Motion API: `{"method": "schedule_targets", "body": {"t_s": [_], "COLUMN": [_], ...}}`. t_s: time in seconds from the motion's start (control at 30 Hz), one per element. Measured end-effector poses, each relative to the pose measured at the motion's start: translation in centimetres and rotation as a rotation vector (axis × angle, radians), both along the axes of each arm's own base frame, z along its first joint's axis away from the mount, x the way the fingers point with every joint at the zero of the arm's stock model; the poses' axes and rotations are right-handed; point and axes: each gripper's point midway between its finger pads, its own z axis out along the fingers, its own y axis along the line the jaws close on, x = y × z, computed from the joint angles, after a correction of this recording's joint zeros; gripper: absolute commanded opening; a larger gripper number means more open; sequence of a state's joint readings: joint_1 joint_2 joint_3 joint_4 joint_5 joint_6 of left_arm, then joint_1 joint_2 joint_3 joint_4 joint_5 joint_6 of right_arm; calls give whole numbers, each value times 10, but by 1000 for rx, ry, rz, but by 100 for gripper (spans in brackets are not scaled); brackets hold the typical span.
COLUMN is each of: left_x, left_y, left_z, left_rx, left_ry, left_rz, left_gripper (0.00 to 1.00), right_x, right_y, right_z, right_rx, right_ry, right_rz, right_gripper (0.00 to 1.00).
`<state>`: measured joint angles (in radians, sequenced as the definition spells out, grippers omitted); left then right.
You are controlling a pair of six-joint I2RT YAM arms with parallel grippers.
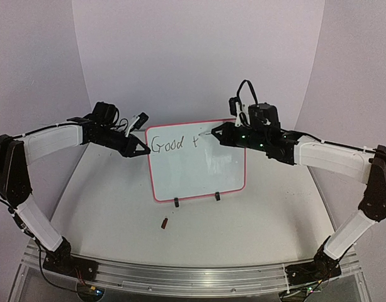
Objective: Write a sentence on the whiteboard
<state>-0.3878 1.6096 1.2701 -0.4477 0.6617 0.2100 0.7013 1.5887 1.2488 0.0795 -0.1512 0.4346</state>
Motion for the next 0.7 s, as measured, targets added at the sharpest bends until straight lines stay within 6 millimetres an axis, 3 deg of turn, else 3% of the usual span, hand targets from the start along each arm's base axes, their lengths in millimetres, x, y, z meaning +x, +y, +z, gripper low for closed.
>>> {"method": "schedule_targets", "body": {"t_s": [0.37, 0.7], "left_x": [1, 1], "left_y": [0, 0], "left_z": [-1, -1], "left_rx": [2, 2], "left_ry": [5, 5], "left_rz": [1, 1], "left_gripper": [0, 0], "right_x": [-11, -11], "right_y": [-1, -1], "right_z": [-37, -39], "right_rx": [-14, -5], "right_ry": [88, 100], "right_rz": [20, 19], "right_gripper": [0, 0]}}
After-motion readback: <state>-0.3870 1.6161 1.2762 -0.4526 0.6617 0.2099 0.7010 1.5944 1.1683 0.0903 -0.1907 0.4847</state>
